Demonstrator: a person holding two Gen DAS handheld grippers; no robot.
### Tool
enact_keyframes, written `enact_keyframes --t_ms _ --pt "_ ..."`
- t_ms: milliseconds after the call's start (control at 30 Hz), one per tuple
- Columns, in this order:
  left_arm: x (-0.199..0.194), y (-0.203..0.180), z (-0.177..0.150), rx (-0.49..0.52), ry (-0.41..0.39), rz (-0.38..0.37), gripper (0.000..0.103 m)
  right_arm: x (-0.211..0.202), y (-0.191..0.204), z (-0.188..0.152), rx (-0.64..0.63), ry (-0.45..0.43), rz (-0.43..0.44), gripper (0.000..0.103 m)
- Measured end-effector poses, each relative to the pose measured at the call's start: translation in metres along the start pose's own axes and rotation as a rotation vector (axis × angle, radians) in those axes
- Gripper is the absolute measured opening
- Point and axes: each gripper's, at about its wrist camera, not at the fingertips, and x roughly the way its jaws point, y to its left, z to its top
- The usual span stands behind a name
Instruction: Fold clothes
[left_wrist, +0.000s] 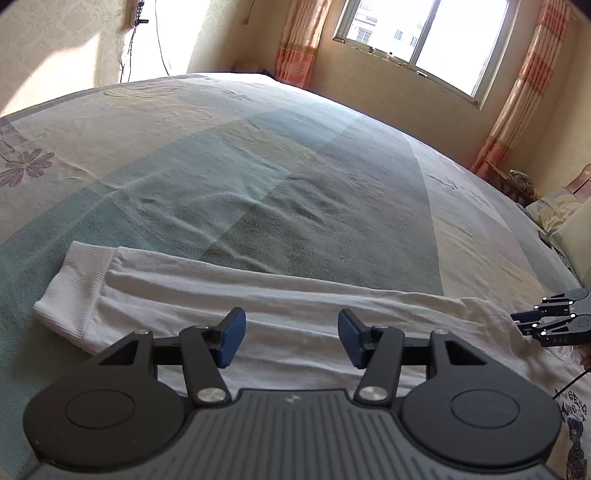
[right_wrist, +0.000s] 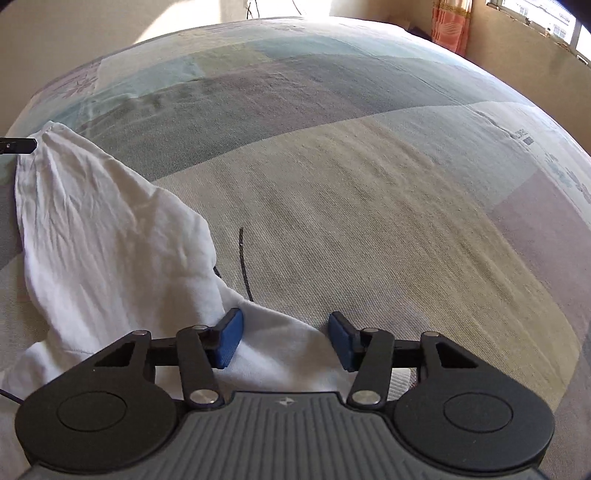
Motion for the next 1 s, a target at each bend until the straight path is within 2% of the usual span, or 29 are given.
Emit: enact_keyframes --t_ms 33,100,200,300,367,400,433,467,500,533,633,767,833,1000 --pt "0.001 -0.002 -0.001 0.004 0.006 -0.003 0.055 -0.001 0.005 -0.001 -0.016 -0.010 -0.006 0.030" --pt "0.002 -0.006 -0.001 0.014 0.012 -0.010 0.056 -0.002 0.015 0.000 -0.054 -0.012 -0.032 0.007" --pt "0.003 -0.011 0.000 0.018 0.013 -0.010 0.056 0.002 0.016 0.006 -0.064 -0.038 -0.148 0.006" --pt "0.002 -0.016 0.002 0.031 0.011 -0.013 0.056 0.007 -0.001 0.012 0.025 -0.058 -0.292 0.004" --pt "0.000 -0.018 0.003 0.051 0.008 -0.022 0.064 -0.004 -0.006 0.013 0.086 -0.083 -0.299 0.009" --pt "0.000 -0.021 0.003 0.074 0.006 -0.013 0.066 -0.011 -0.008 0.013 0.117 -0.098 -0.291 0.016" --pt "0.002 -0.023 0.002 0.102 0.007 0.005 0.069 -0.019 -0.007 0.011 0.152 -0.108 -0.290 0.032" --pt "0.003 -0.024 0.001 0.123 0.011 0.022 0.070 -0.027 -0.005 0.007 0.189 -0.115 -0.293 0.042" --pt "0.007 -0.025 -0.001 0.138 0.024 0.049 0.070 -0.035 -0.002 0.003 0.227 -0.123 -0.295 0.060" --pt "0.011 -0.025 -0.002 0.153 0.037 0.075 0.070 -0.043 0.001 -0.001 0.265 -0.130 -0.297 0.073" --pt "0.024 -0.017 -0.006 0.128 0.098 0.107 0.070 -0.031 -0.001 -0.009 0.350 -0.141 -0.269 0.079" --pt "0.029 -0.012 -0.005 0.139 0.097 0.120 0.077 -0.009 -0.005 -0.019 0.458 -0.153 -0.224 0.082" --pt "0.027 -0.009 -0.003 0.129 0.098 0.131 0.077 0.003 -0.007 -0.024 0.512 -0.159 -0.201 0.093" --pt "0.016 0.000 -0.003 0.100 0.085 0.134 0.077 0.002 -0.007 0.003 0.486 -0.149 -0.259 0.092"
